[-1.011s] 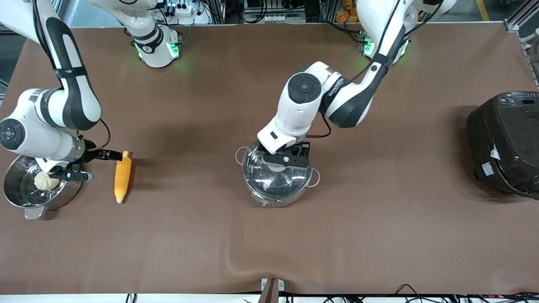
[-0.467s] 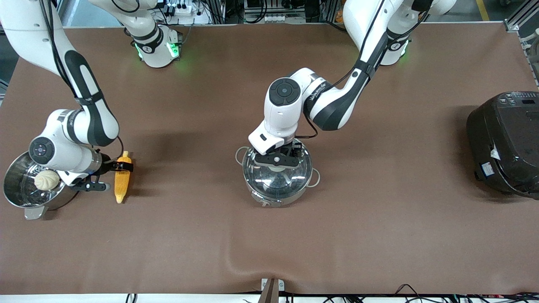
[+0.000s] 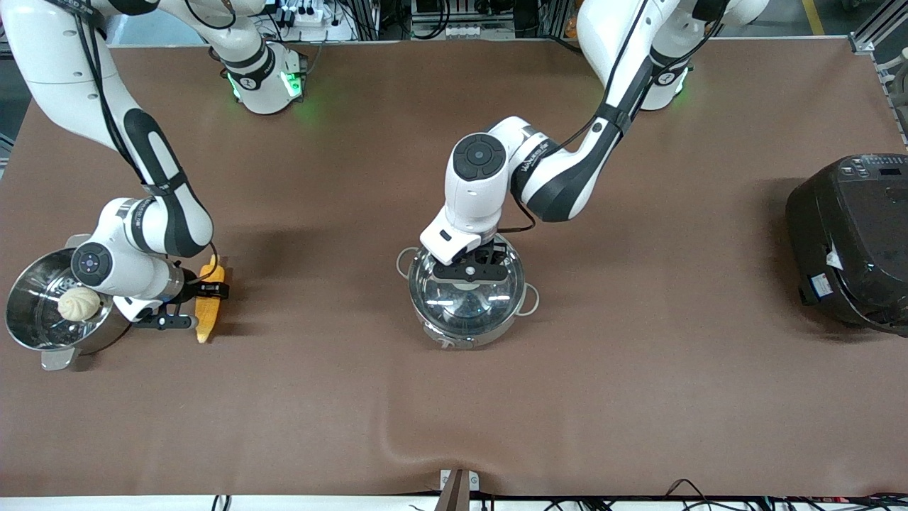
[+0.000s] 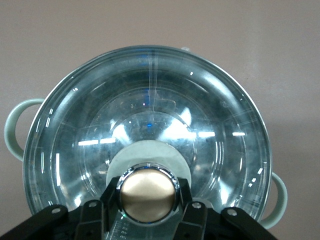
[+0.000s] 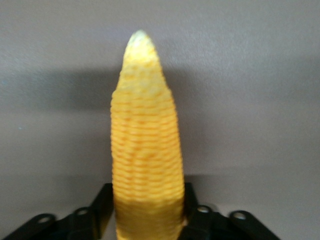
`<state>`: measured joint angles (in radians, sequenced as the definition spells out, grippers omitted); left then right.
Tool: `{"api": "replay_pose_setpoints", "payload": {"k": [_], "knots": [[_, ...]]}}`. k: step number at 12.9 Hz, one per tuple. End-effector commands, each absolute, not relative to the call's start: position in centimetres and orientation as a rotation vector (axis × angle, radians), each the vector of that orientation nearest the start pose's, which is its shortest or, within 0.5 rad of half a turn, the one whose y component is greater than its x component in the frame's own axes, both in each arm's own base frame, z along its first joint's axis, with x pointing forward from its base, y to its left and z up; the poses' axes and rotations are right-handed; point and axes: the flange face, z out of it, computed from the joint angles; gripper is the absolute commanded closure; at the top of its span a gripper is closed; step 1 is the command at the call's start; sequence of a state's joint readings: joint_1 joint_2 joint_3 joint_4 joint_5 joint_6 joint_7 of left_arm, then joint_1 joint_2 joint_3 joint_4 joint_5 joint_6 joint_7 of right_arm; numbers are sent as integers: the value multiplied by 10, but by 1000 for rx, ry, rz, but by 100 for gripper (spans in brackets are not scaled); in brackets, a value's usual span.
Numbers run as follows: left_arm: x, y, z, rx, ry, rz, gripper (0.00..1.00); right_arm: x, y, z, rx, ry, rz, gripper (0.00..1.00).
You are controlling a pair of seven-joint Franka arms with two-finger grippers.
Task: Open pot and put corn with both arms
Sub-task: 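Lift the lid with the left gripper while the right gripper lifts the corn, then lower the lid with the left gripper while the right gripper lowers the corn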
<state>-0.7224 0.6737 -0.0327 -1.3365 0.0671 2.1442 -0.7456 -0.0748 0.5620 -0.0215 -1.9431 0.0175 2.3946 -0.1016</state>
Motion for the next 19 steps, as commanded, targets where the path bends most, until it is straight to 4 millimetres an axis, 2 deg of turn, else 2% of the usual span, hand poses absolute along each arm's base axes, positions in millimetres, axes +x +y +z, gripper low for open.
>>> {"api": "replay_pose_setpoints", "payload": {"k": [1, 2, 4, 5, 6, 7, 8, 9, 10, 12, 13, 14, 15, 16, 18, 19], "knots": [[553, -502, 390, -3219, 1, -292, 100, 612, -50, 205, -3125, -76, 169, 80], [552, -499, 411, -3230, -6, -320, 100, 615, -42, 227, -3118, -112, 200, 81], [566, -471, 441, -3229, -80, -333, 100, 633, -10, 275, -3113, -195, 226, 83], [579, -446, 461, -3229, -147, -353, 100, 641, 17, 302, -3110, -235, 234, 84], [599, -412, 471, -3222, -243, -344, 100, 643, 40, 325, -3108, -202, 239, 83], [617, -378, 475, -3215, -341, -317, 100, 644, 57, 343, -3118, -118, 210, 83], [638, -340, 473, -3195, -439, -301, 100, 639, 94, 353, -3117, -107, 203, 83], [656, -304, 465, -3170, -520, -278, 100, 635, 141, 369, -3105, -114, 182, 84], [671, -267, 451, -3141, -589, -251, 100, 632, 174, 380, -3085, -61, 179, 84], [698, -200, 401, -3090, -644, -151, 100, 618, 266, 412, -2998, -12, 124, 84], [704, -181, 372, -3075, -624, -89, 100, 606, 313, 406, -3006, 31, 115, 84], [708, -167, 349, -3065, -613, -45, 100, 596, 364, 403, -2984, 80, 49, 83], [710, -162, 327, -3060, -589, -14, 100, 589, 404, 396, -2945, 164, -19, 83], [711, -162, 311, -3057, -577, 4, 100, 586, 434, 387, -2902, 254, -59, 83], [714, -164, 293, -3072, -574, -31, 100, 574, 487, 363, -2858, 324, -77, 83], [715, -164, 284, -3073, -574, -32, 100, 572, 507, 350, -2837, 369, -80, 83]]}}
